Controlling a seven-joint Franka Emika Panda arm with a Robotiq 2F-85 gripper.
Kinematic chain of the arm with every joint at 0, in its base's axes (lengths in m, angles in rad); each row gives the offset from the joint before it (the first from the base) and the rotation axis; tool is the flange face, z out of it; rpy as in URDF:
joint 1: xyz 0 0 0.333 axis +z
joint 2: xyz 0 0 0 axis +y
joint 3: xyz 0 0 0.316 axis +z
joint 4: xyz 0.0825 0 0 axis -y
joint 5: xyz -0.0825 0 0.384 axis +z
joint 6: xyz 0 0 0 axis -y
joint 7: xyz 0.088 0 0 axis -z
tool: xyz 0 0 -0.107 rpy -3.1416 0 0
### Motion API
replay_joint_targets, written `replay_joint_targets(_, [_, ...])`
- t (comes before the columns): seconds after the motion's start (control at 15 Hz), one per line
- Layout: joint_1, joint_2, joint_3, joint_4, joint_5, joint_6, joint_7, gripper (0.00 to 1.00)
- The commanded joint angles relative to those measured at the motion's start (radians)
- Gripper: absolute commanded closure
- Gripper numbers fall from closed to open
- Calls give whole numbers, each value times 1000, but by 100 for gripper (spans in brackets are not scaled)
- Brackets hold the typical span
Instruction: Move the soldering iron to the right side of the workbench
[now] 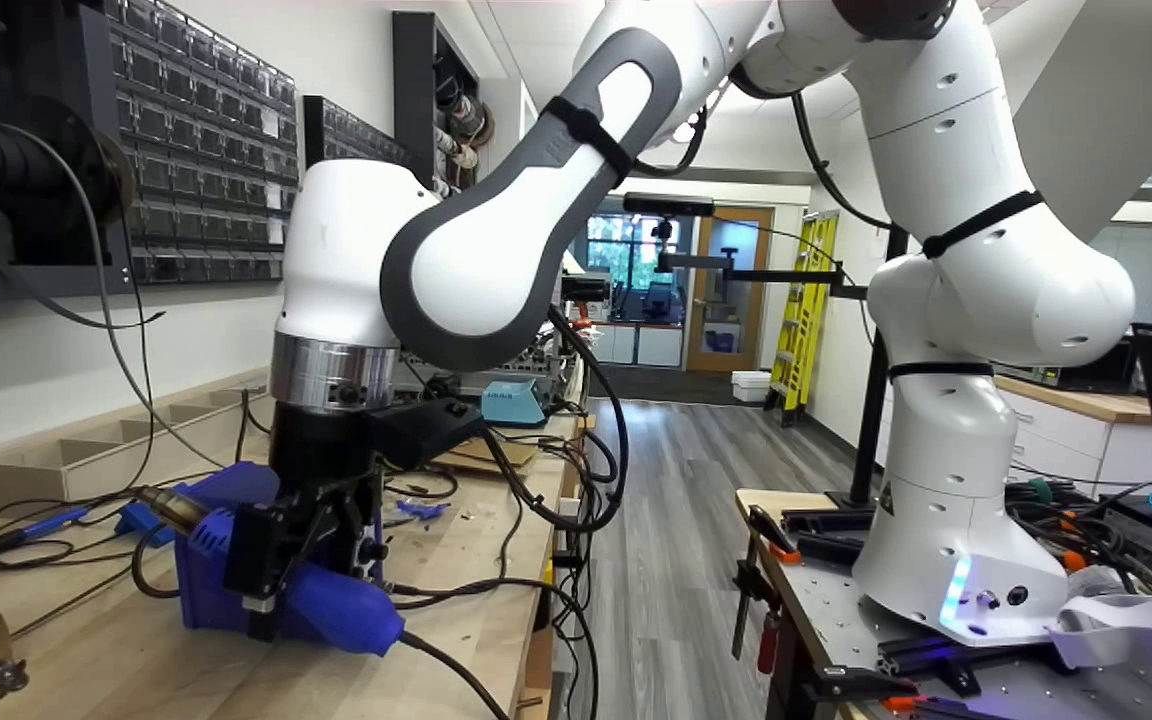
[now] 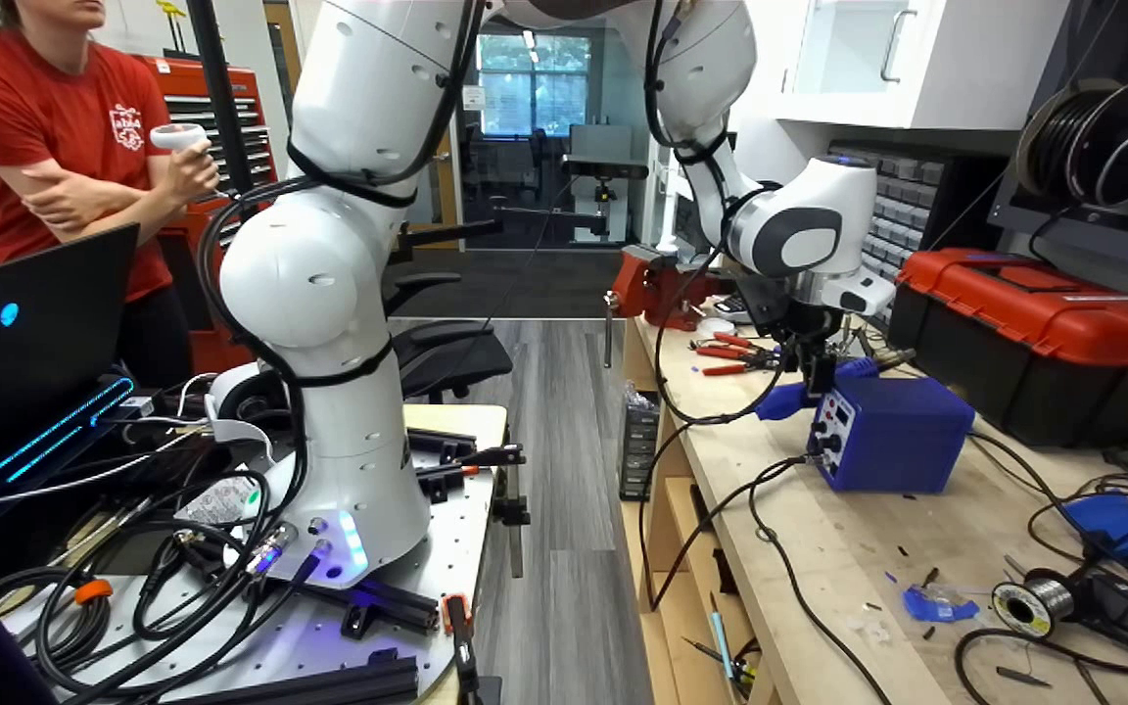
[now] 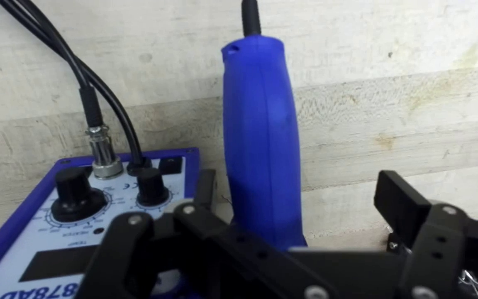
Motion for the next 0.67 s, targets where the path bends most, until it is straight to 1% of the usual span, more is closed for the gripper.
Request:
replay_joint_targets(0.0, [0, 9, -12, 24, 23, -5, -52, 32])
replay_joint_targets(0.2, [2, -11, -21, 9, 14, 4, -55, 53])
replay_joint_targets(0.47, [2, -38, -31, -10, 11, 23, -60, 78])
replay_joint_targets(0.53, [1, -41, -31, -14, 13, 26, -61, 84])
replay_joint_targets(0.6, [0, -46, -30, -18, 14, 29, -62, 84])
